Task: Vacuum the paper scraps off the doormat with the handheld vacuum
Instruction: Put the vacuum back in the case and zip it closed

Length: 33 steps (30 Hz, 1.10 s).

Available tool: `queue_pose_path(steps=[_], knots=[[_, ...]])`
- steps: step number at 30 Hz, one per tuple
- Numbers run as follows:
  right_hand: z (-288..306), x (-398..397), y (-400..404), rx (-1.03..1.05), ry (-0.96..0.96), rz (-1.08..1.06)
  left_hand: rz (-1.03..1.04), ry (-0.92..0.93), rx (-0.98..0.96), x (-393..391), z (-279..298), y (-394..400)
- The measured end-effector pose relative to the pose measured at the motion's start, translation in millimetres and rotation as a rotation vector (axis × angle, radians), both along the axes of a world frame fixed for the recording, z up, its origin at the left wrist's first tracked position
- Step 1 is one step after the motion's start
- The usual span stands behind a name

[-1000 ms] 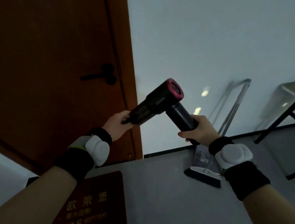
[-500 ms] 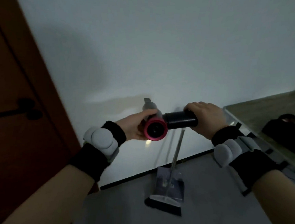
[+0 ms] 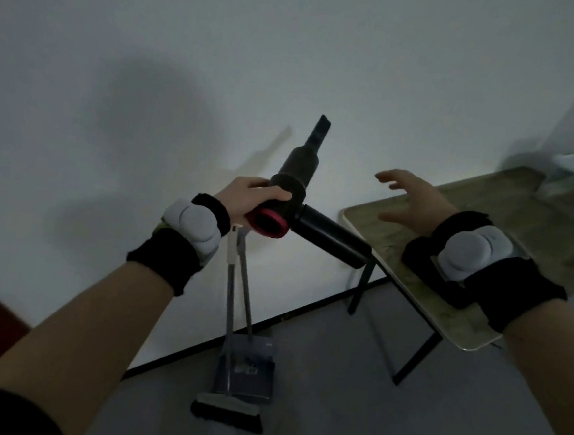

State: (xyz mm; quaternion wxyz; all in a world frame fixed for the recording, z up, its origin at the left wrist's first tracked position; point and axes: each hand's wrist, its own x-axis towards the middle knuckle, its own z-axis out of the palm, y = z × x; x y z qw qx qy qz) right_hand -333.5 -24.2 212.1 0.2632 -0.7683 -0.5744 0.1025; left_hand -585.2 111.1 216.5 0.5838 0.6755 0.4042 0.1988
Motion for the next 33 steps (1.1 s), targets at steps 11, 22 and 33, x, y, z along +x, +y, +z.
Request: queue_pose_path(steps=[11, 22, 33], knots=[[27.6, 191.3, 17.5, -0.115, -0.423, 0.062, 0.009, 0.025, 0.148, 163.7, 27.9, -16.8], [-4.2, 373.9, 61.6, -0.236, -0.330, -0.018, 0.139, -0.312, -0.062, 389.4, -36.5, 47.7], [-38.3, 505.4, 85.5, -0.706, 0.554, 0.140, 0.160, 0.176, 0.325, 504.8, -71.2, 64.7]])
